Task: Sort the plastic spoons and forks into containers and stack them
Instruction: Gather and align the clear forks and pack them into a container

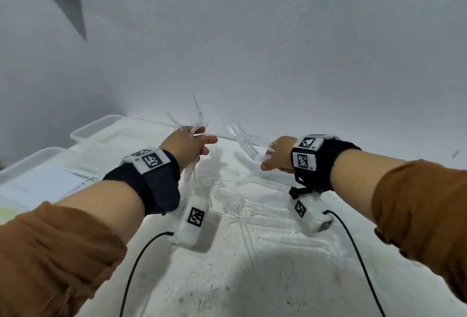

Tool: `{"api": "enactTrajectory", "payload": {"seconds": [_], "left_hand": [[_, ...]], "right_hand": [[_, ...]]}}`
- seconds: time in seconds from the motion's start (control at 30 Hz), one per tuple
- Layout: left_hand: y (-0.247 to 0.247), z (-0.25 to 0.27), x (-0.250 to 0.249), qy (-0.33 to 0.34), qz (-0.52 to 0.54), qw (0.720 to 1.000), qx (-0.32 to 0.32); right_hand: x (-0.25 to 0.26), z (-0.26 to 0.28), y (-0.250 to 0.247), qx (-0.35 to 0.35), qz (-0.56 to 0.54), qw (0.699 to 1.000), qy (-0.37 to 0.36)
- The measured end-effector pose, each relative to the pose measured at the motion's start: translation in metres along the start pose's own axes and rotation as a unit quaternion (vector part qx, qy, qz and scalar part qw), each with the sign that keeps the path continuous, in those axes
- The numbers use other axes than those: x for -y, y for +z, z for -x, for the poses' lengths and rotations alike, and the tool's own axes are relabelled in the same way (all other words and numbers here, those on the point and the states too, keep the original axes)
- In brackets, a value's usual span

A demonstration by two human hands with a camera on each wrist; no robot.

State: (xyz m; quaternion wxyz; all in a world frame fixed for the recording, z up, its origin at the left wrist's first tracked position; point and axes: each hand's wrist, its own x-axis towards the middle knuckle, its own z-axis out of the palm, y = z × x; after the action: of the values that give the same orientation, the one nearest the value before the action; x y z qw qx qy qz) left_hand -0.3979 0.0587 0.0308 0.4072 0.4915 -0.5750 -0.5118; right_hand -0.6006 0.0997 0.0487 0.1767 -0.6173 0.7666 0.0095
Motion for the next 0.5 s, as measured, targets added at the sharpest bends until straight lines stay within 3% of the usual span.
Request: {"api": "enactTrajectory", "payload": {"seconds": [0.23,0.5], "left_hand": [[-0.017,-0.011,0.013,0.027,-0.087,0.995,0.033],[-0.023,-0.017,0.018,0.041,-0.026,0.999,-0.015]], "right_hand": [[0.024,-0.024,0.019,0.028,0.083,0.996,-0.024],[0.063,-0.045,0.033,0.070,0.152,0.982,-0.087]]}}
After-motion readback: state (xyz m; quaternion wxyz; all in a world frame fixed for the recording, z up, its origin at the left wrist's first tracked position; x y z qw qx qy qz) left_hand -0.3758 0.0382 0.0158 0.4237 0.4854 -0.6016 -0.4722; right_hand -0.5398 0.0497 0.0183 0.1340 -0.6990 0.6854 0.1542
